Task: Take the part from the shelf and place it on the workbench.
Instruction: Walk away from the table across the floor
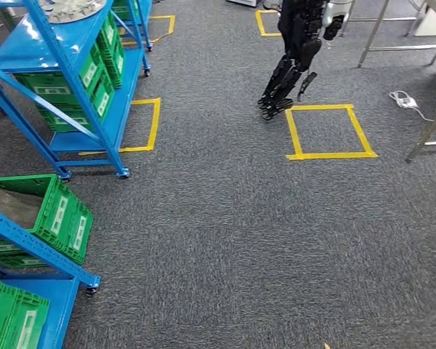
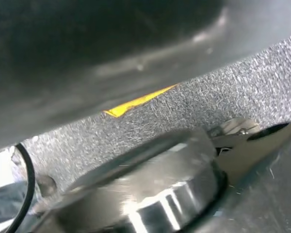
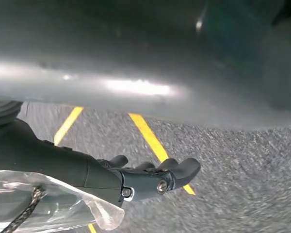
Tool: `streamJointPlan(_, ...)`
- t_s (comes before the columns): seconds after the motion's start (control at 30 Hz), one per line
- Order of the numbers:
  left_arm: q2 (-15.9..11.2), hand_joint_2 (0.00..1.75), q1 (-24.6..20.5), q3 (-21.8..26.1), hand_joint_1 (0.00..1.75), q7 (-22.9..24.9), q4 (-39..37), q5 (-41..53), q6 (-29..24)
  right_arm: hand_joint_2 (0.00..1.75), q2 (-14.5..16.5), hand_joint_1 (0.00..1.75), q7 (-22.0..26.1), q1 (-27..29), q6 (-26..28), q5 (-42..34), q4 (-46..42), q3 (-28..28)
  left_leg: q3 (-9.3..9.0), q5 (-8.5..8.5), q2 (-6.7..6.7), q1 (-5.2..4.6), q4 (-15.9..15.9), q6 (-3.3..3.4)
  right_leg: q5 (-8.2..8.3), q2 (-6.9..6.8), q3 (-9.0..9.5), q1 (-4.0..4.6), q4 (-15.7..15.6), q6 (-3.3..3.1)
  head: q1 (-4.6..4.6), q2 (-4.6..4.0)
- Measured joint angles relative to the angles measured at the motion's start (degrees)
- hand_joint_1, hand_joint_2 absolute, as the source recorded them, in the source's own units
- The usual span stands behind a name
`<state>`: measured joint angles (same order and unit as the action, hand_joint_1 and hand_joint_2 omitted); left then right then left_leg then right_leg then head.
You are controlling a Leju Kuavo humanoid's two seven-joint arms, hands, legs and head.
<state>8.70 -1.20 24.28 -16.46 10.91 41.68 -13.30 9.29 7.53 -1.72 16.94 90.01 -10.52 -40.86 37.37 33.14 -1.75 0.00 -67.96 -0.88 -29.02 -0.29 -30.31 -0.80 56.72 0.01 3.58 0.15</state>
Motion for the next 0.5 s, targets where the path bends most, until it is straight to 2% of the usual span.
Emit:
streamJointPlan(0.03,0.00,0.00,-0.06,0.00,0.00,0.01,0.00,0.00,0.08,0.00,0.00,0.00,-0.02,0.11,0.00,-0.02,0.01,0.02,1.66,1.43,0.77,0.11,-3.56,-0.20,-0.12,-0.99,0.05,0.08,0.01,-0.11,0.00,0.00)
streamJointPlan(0.07,0.00,0.00,-0.01,0.00,0.00,0.03,0.00,0.00,0.16,0.00,0.00,0.00,-0.04,0.16,0.01,-0.03,0.01,0.04,2.61,1.89,1.16,0.23,-5.67,-0.34,-0.24,-1.91,0.12,0.12,0.02,-0.16,0.01,0.00)
streamJointPlan(0.1,-0.01,0.00,0.09,0.00,0.00,0.05,0.00,0.01,0.24,0.00,0.00,0.00,-0.06,0.15,0.02,-0.04,0.01,0.06,2.45,1.18,1.40,0.33,-5.53,-0.42,-0.37,-2.70,0.23,0.14,0.02,-0.14,0.00,0.00)
streamJointPlan(0.13,-0.02,0.00,0.19,0.00,0.00,0.07,0.00,0.01,0.28,0.00,0.01,0.00,-0.07,0.09,0.03,-0.04,0.01,0.10,1.18,-0.47,1.72,0.38,-3.18,-0.41,-0.51,-3.41,0.41,0.15,0.02,-0.06,-0.02,0.00)
streamJointPlan(0.17,-0.04,0.00,0.25,0.00,0.00,0.09,0.00,0.02,0.30,0.00,0.01,0.00,-0.06,0.05,0.04,-0.03,0.01,0.15,-0.88,-2.57,2.62,0.36,0.69,-0.30,-0.69,-4.09,0.68,0.16,0.02,0.06,-0.02,0.00)
streamJointPlan(0.23,-0.09,0.00,0.12,0.00,0.00,0.08,0.00,0.04,0.30,0.00,0.02,0.00,-0.04,0.03,0.05,-0.02,0.01,0.23,-4.55,-5.06,5.38,-0.09,7.75,0.23,-1.16,-5.38,1.18,0.40,0.08,0.49,0.00,0.00)
streamJointPlan(0.27,-0.10,0.00,0.02,0.00,0.00,0.08,0.00,0.05,0.30,0.00,0.02,0.00,-0.03,0.02,0.08,-0.01,0.01,0.26,-5.40,-5.40,6.28,-0.31,9.54,0.58,-1.39,-6.01,1.38,0.55,0.13,0.76,0.05,0.00)
streamJointPlan(0.3,-0.12,0.00,-0.02,0.00,0.00,0.08,0.00,0.06,0.30,0.00,0.02,0.00,-0.02,-0.04,0.10,0.00,0.01,0.28,-5.52,-5.20,6.37,-0.52,10.04,0.90,-1.57,-6.63,1.55,0.67,0.13,1.04,0.08,0.00)
streamJointPlan(0.33,-0.14,0.00,0.02,0.00,0.00,0.08,0.00,0.07,0.30,0.00,0.02,0.00,0.00,-0.13,0.12,0.01,0.01,0.31,-5.37,-5.26,5.66,-0.54,10.13,1.24,-1.72,-7.23,1.78,0.69,0.12,1.30,0.10,0.00)
streamJointPlan(0.37,-0.14,0.00,0.10,0.00,0.00,0.08,0.00,0.07,0.30,0.00,0.02,0.00,0.02,-0.23,0.14,0.02,0.01,0.33,-5.41,-5.34,4.95,-0.45,10.27,1.56,-1.97,-7.21,1.85,0.57,0.17,1.64,0.10,0.00)
streamJointPlan(0.4,-0.15,0.00,0.16,0.01,0.00,0.08,0.00,0.07,0.30,0.00,0.02,0.00,0.05,-0.30,0.17,0.03,0.00,0.36,-5.49,-5.45,4.25,-0.33,10.44,1.90,-2.61,-6.14,1.70,0.43,0.79,1.96,0.17,0.00)
streamJointPlan(0.43,-0.13,0.00,0.14,0.01,0.00,0.08,0.00,0.07,0.30,0.00,0.02,0.00,0.09,-0.29,0.22,0.04,0.00,0.38,-5.59,-5.60,3.54,-0.16,10.62,2.25,-3.80,-4.46,0.96,0.29,2.53,2.23,0.31,0.00)
streamJointPlan(0.5,-0.07,0.00,-0.02,0.02,0.00,0.07,0.00,0.07,0.30,0.00,0.02,0.00,0.16,-0.13,0.31,0.03,0.01,0.40,-5.63,-5.75,2.04,0.01,10.74,2.70,-7.38,-0.89,-2.37,0.13,9.58,2.52,0.61,0.00)
